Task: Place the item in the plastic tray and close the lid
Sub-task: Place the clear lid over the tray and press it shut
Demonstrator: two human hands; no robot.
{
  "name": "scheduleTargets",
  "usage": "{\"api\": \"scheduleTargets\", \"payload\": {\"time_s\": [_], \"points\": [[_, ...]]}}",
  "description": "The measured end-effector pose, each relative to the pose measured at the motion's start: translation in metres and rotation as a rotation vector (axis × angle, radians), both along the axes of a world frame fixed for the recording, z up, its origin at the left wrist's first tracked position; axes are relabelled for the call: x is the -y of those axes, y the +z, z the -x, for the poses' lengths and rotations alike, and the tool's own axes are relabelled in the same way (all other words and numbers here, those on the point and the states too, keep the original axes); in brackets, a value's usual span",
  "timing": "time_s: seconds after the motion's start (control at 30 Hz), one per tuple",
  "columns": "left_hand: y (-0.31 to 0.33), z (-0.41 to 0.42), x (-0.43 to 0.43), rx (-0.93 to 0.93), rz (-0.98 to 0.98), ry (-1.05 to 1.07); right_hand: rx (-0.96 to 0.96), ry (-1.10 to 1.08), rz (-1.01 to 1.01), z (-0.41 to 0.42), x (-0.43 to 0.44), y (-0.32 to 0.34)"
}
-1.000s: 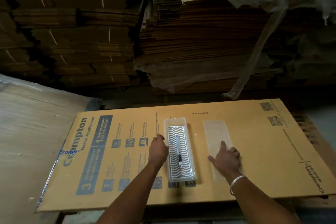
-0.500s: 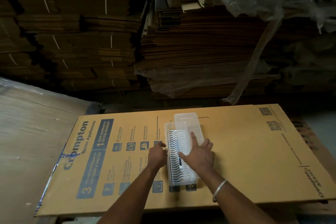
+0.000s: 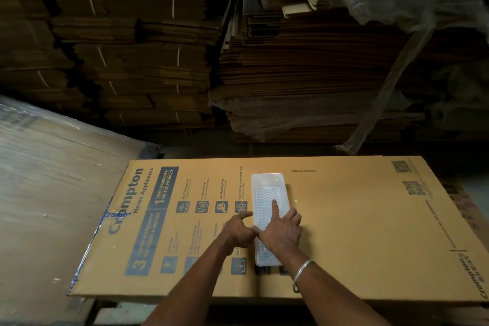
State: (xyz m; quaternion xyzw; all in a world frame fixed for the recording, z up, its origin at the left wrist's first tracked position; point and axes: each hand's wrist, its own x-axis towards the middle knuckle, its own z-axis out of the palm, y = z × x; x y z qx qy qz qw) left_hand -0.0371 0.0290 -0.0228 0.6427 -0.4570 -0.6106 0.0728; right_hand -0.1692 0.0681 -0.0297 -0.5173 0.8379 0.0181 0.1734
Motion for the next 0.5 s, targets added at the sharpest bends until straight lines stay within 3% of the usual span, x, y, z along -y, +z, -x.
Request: {"api": "scheduleTargets", "payload": {"time_s": [0.2,0.5], "points": [[-0.006,-0.009,-0.005,-0.119,-0.005,-0.054,0.0,0.012,-0.021,-0.002,0.0,-0.001],[-0.008,-0.003,-0.009,0.03,0.141,-0.286,0.051,0.123,-0.082,0.025,0.007,0.006]]}}
